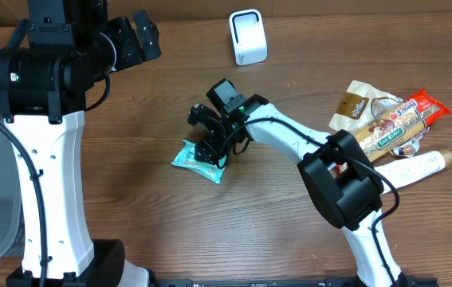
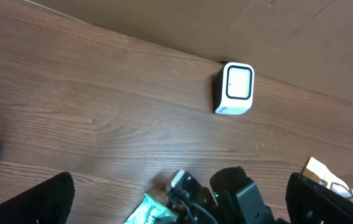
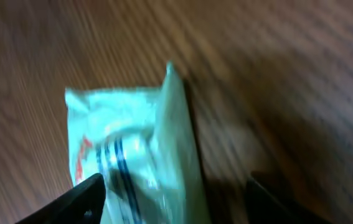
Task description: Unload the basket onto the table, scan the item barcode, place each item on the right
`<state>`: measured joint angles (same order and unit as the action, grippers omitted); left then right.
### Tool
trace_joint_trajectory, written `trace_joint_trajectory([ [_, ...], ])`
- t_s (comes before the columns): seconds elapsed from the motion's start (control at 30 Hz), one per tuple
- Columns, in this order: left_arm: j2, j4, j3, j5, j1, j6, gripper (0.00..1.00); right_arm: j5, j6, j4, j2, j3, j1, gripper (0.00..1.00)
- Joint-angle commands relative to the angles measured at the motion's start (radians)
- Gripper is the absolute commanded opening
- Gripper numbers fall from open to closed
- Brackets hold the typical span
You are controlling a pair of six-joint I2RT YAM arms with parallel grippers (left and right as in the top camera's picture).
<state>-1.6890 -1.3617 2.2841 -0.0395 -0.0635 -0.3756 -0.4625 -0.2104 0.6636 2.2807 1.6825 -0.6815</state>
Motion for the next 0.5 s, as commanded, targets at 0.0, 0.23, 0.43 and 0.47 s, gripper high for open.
trace_joint_trajectory([
  [0.0, -0.006, 0.003, 0.006, 0.010, 0.003, -0.014, 1.00, 0.069, 0.235, -0.008, 0.106, -0.013, -0.016, 0.67],
  [0.23, -0.006, 0.003, 0.006, 0.010, 0.003, -0.014, 1.00, 0.082, 0.271, 0.019, 0.116, -0.014, -0.040, 0.35],
  [0.43, -0.006, 0.003, 0.006, 0.010, 0.003, -0.014, 1.00, 0.178, 0.308, 0.019, 0.115, -0.009, -0.075, 0.06],
  [0.47, -0.006, 0.003, 0.006, 0.010, 0.003, -0.014, 1.00, 0.177, 0.308, 0.026, 0.115, 0.003, -0.077, 0.04],
])
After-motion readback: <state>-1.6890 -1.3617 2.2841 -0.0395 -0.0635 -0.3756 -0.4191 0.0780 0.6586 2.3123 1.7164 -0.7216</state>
